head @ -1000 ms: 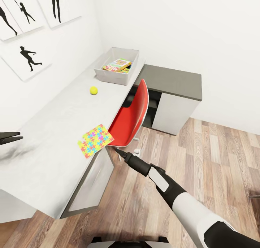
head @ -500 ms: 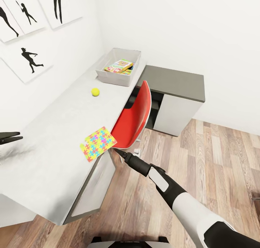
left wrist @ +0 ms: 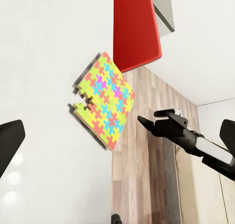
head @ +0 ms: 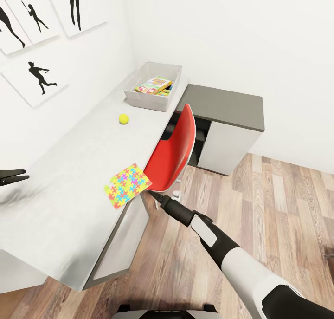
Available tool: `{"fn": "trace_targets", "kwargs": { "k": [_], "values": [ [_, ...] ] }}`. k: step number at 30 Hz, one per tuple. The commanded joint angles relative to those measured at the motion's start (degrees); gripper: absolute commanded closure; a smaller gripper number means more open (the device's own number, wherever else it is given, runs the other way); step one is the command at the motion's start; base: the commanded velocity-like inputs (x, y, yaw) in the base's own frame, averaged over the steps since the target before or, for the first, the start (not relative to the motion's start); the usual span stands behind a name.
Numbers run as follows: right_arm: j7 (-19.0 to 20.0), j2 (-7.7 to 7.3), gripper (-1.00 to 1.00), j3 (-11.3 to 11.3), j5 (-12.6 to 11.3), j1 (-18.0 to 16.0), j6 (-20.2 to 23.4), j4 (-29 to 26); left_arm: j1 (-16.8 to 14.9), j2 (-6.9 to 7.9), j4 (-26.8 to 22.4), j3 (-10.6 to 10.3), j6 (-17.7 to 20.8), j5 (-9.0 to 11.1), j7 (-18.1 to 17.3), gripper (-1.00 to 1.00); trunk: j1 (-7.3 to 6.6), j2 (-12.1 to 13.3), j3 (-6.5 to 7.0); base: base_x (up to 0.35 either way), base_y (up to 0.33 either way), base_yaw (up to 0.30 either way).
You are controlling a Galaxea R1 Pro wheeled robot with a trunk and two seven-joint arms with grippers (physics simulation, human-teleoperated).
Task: Put all the toys in the child's room - the three board games (two on the bed and one on the table), the two jigsaw puzzles on the table, and the tennis ball on the table - inside the toy box on the table in the child's room.
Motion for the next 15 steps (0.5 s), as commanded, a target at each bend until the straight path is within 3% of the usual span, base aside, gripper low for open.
{"fn": "trace_targets", "kwargs": {
  "k": [1,15],
  "values": [
    [0.1,-0.01,-1.0,0.1,-0.6,-0.1,0.0,0.0,0.0,0.05,0.0,0.0,0.6,0.0,-0.2,-1.0,0.02,-0.1,-0.07,0.0,0.0,0.0],
    [0.1,0.02,-1.0,0.0,-0.6,-0.1,-7.2,0.2,0.0,0.06,-0.5,0.0,0.8,0.1,-0.2,-1.0,0.02,-0.1,-0.07,0.0,0.0,0.0]
  ]
}}
